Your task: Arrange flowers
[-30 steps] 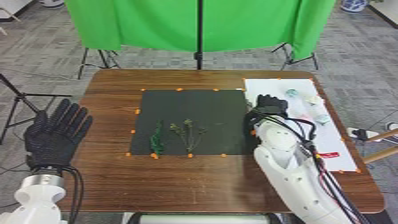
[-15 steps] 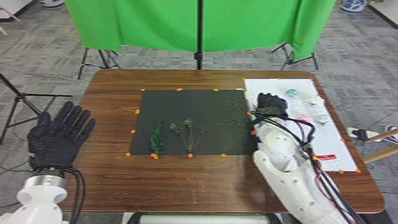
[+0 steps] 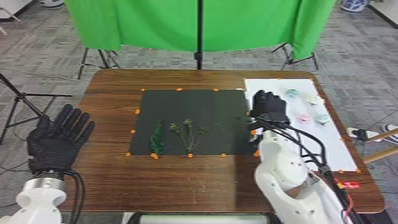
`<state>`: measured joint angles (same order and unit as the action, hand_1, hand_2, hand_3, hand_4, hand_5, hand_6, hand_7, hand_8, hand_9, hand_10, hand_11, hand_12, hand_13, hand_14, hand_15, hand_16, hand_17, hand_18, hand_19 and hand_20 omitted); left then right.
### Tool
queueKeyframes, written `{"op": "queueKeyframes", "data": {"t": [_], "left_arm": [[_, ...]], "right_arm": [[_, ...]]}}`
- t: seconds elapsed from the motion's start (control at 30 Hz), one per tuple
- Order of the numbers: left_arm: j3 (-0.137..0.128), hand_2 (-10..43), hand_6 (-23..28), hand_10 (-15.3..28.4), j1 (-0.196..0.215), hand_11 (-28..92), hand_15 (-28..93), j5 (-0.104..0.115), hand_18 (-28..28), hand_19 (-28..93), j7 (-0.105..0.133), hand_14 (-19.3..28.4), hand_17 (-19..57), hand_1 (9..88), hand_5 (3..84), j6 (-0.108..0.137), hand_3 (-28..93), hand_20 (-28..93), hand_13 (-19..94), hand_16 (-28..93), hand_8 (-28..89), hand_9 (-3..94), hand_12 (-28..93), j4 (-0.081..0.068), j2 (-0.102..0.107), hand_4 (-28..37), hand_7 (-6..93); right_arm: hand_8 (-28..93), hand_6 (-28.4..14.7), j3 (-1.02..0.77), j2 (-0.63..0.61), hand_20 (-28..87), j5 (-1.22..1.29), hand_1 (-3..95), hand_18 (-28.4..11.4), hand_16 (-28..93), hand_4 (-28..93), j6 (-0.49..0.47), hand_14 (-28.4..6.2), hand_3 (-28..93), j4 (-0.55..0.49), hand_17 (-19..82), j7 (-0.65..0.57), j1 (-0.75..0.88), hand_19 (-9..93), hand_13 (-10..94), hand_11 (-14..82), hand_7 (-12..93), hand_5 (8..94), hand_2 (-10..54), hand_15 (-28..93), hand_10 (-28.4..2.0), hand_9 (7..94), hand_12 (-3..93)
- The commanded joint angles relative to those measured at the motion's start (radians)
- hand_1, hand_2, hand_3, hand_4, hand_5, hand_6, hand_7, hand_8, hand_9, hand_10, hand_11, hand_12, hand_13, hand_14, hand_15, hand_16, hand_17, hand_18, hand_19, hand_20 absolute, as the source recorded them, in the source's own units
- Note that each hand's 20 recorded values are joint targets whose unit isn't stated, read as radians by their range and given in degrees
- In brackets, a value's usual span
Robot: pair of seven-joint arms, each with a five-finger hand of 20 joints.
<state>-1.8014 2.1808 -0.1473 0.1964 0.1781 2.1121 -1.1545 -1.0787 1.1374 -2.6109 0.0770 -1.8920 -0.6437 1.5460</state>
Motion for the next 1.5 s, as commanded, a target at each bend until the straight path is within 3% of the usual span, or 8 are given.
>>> {"op": "queueKeyframes", "data": {"t": [0.03, 0.6, 0.83, 1.13, 1.27, 1.4, 1.5], "left_arm": [[-0.002, 15.3, 8.2, 14.3, 0.008, 18, 36, 0.015, 12.8, 27, -0.007, 14.6, -1.0, 27.6, 47.4, 0.007, 73, 14, 31, -4, -8, 40.0, 13, -0.005, -0.002, -28.3, 14.5], [-0.012, 15.3, 8.1, 14.3, 0.022, 19, 36, 0.017, 12.7, 27, 0.008, 14.5, -0.8, 27.6, 47.5, 0.003, 73, 14, 31, -4, -8, 40.0, 13, 0.002, -0.005, -28.3, 14.5], [-0.014, 15.4, 8.2, 14.3, 0.039, 19, 36, 0.029, 12.6, 27, 0.02, 14.6, -0.9, 27.6, 47.5, 0.005, 73, 15, 31, -4, -8, 40.1, 13, 0.008, 0.002, -28.3, 14.5], [-0.013, 15.6, 8.2, 14.3, 0.034, 19, 36, 0.022, 12.7, 27, 0.006, 14.7, -1.0, 27.9, 47.6, 0.008, 73, 15, 31, -4, -8, 40.1, 13, 0.005, -0.008, -28.1, 14.5], [-0.015, 15.5, 8.2, 14.3, 0.034, 19, 36, 0.019, 12.8, 27, 0.004, 14.6, -1.0, 27.9, 47.5, 0.013, 73, 15, 31, -4, -8, 40.1, 13, 0.006, -0.01, -28.2, 14.6], [-0.016, 15.5, 8.2, 14.3, 0.031, 19, 36, 0.021, 12.8, 27, 0.003, 14.7, -1.1, 27.8, 47.6, 0.014, 73, 15, 31, -4, -8, 40.1, 13, 0.005, -0.011, -28.2, 14.6], [-0.015, 15.6, 8.2, 14.4, 0.031, 19, 37, 0.022, 12.8, 28, 0.0, 14.7, -1.1, 27.8, 47.6, 0.019, 73, 15, 31, -4, -8, 40.1, 13, 0.005, -0.01, -28.3, 14.6]], "right_arm": [[20, -1.0, 0.077, -0.042, 44, -0.016, 70.3, -26.5, 54, -26, 0.005, -7.7, 67, -0.034, 41, 0.145, -0.008, 87, 76, 10.8, 44, 74.1, -9.5, 54, -9.9, 88.8, 44.8], [20, -1.0, 0.242, -0.251, 45, -0.047, 70.3, -25.8, 54, -27, -0.082, -7.5, 68, 0.068, 41, 0.32, -0.138, 87, 75, 11.1, 45, 73.2, -9.5, 54, -9.9, 88.0, 44.9], [17, -1.5, 0.195, -0.246, 44, -0.013, 64.6, -25.4, 51, -26, -0.122, -6.9, 69, 0.0, 40, 0.311, -0.075, 86, 74, 7.8, 42, 70.1, -9.5, 49, -11.6, 84.9, 37.7], [13, -4.2, 0.162, -0.246, 42, 0.02, 62.5, -26.1, 49, -27, -0.132, -7.3, 70, -0.077, 38, 0.305, -0.025, 88, 71, 6.8, 29, 70.6, -9.5, 48, -13.1, 79.9, 32.3], [12, -5.2, 0.128, -0.244, 40, 0.047, 58.5, -26.2, 46, -25, -0.149, -10.1, 69, -0.132, 38, 0.301, 0.015, 89, 68, 15.5, 26, 69.2, -9.5, 52, -16.3, 72.6, 23.0], [11, -5.7, 0.087, -0.22, 40, 0.115, 54.1, -26.5, 37, -22, -0.302, -14.1, 69, -0.207, 37, 0.266, 0.047, 89, 67, 18.7, 24, 68.4, -9.5, 62, -16.8, 74.0, 25.4], [9, -6.5, 0.073, -0.19, 40, 0.193, 48.1, -27.5, 36, -21, -0.376, -16.3, 71, -0.24, 38, 0.146, 0.06, 90, 66, 24.8, 19, 67.5, -7.0, 67, -18.3, 75.1, 23.2]]}}
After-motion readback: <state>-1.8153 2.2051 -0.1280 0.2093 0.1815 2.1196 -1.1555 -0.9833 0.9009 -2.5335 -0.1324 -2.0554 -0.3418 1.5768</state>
